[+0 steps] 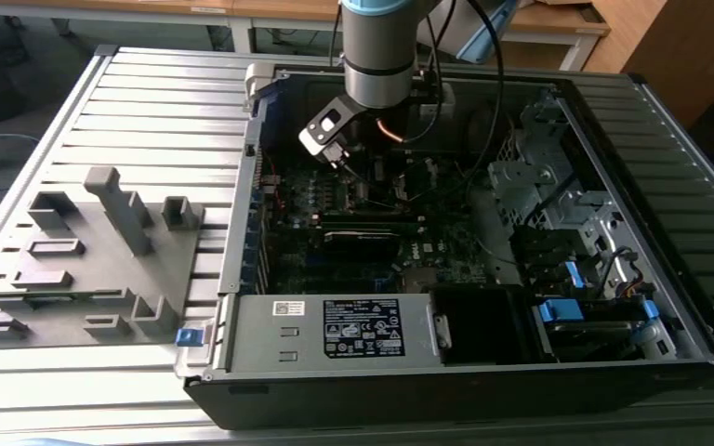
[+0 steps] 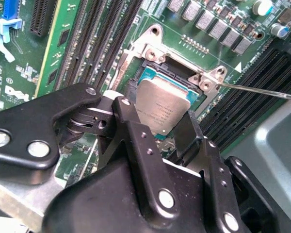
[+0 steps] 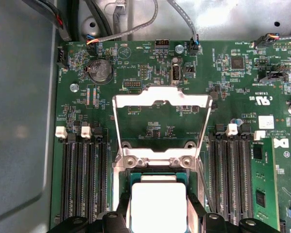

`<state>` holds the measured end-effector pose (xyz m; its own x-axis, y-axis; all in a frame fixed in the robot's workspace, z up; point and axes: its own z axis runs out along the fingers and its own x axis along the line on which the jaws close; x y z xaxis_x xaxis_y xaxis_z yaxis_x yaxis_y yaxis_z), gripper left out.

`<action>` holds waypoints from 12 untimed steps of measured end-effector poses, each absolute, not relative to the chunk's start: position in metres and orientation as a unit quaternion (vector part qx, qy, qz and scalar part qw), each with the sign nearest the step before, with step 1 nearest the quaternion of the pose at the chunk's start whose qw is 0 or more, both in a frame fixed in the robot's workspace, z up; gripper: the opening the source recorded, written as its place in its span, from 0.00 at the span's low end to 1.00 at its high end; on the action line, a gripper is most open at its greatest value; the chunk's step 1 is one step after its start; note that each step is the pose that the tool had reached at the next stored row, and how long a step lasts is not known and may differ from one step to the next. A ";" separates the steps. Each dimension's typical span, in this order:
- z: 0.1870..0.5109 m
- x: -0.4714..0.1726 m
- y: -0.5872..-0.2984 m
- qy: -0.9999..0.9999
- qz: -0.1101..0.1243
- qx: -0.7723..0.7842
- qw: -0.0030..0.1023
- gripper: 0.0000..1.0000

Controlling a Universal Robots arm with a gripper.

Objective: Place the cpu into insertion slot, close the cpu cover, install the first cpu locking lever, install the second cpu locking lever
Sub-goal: 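Place the cpu into insertion slot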

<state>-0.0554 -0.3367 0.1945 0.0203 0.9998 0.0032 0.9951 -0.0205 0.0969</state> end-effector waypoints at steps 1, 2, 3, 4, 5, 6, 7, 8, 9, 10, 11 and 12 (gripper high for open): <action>0.194 -0.055 -0.337 0.699 0.035 0.713 0.034 0.54; 0.194 -0.055 -0.337 0.699 0.035 0.713 0.034 0.54; 0.193 -0.056 -0.337 0.699 0.035 0.713 0.034 0.54; 0.193 -0.056 -0.337 0.699 0.035 0.713 0.034 0.54; 0.193 -0.056 -0.337 0.699 0.035 0.713 0.034 0.54; 0.193 -0.056 -0.337 0.699 0.035 0.713 0.034 0.54; 0.193 -0.056 -0.337 0.699 0.035 0.713 0.034 0.54; 0.193 -0.056 -0.337 0.699 0.035 0.713 0.034 0.54; 0.193 -0.056 -0.337 0.699 0.035 0.713 0.034 0.54; 0.193 -0.056 -0.337 0.699 0.035 0.713 0.034 0.54; 0.193 -0.056 -0.337 0.699 0.035 0.713 0.034 0.54; 0.193 -0.056 -0.337 0.699 0.035 0.713 0.034 0.54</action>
